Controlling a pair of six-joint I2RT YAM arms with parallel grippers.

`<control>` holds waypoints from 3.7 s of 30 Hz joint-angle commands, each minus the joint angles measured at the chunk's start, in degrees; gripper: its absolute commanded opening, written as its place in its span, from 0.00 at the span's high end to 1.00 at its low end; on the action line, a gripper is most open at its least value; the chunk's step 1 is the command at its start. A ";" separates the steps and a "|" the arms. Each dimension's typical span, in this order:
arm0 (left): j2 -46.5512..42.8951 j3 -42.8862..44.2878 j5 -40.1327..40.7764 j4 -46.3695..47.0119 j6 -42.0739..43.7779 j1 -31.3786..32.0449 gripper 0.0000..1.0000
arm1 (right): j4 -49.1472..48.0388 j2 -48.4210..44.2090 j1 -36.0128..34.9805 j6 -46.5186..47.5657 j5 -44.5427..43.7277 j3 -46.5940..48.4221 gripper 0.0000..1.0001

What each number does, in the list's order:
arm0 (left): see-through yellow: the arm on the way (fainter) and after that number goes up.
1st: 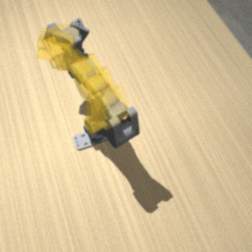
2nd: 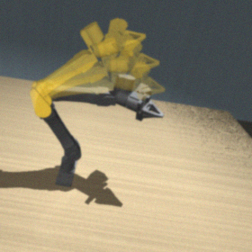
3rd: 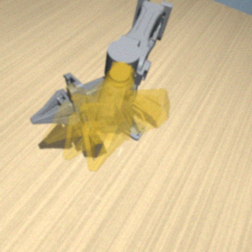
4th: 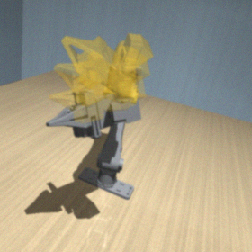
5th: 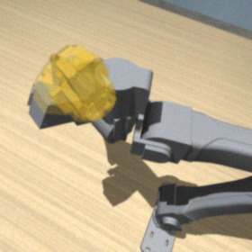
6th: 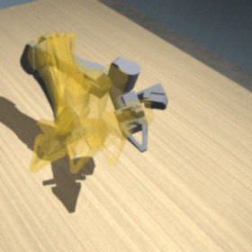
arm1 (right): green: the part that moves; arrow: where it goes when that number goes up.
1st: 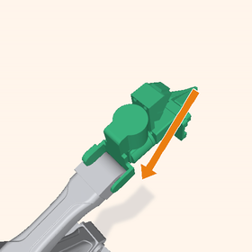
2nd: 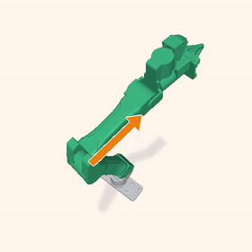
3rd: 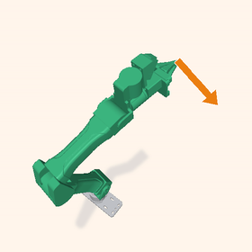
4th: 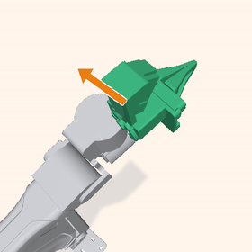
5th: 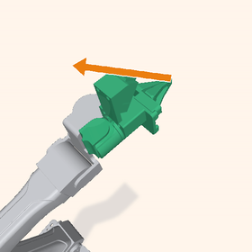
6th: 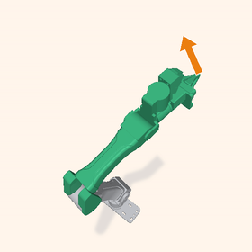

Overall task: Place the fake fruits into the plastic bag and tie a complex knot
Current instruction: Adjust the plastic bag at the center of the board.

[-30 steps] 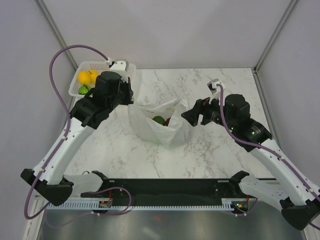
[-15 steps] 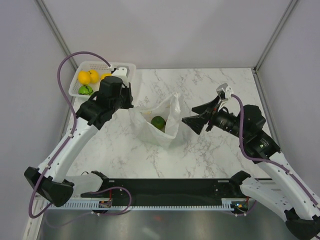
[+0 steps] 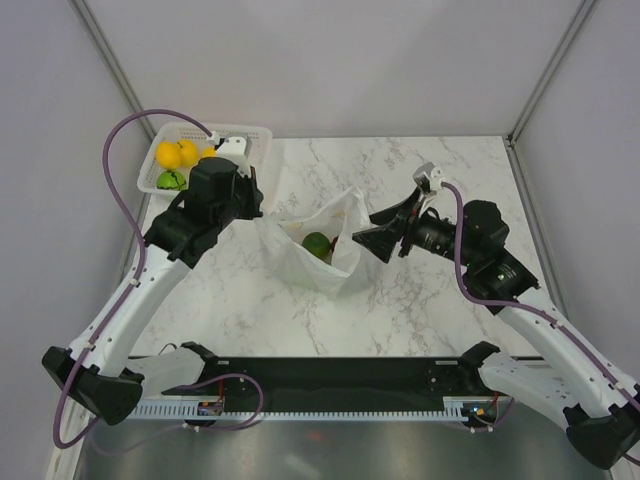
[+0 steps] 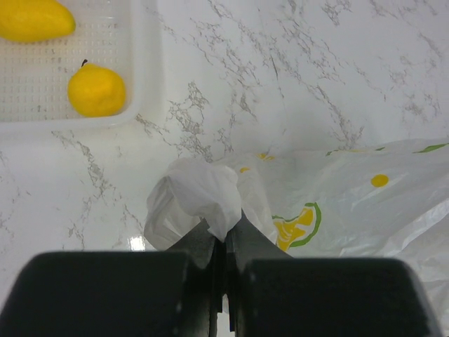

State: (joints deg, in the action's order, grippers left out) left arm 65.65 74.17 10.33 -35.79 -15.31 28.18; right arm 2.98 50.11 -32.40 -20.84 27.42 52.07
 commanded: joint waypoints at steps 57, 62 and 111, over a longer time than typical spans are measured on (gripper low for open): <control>-9.39 13.45 3.48 -2.01 7.22 -1.64 0.45 | 26.55 10.45 0.06 3.61 -16.17 28.69 1.00; -9.75 18.11 -4.41 1.94 10.47 -1.64 0.13 | 26.63 11.42 -0.03 2.48 -14.94 31.68 1.00; 30.24 24.36 -68.86 21.55 32.01 13.82 0.01 | 30.06 5.09 -0.03 5.81 -20.21 27.47 1.00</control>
State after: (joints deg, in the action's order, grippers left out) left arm 95.66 99.04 -52.56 -17.52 18.61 41.15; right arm 34.70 56.14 -32.40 -17.15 6.15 79.11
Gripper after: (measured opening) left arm 0.990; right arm 0.012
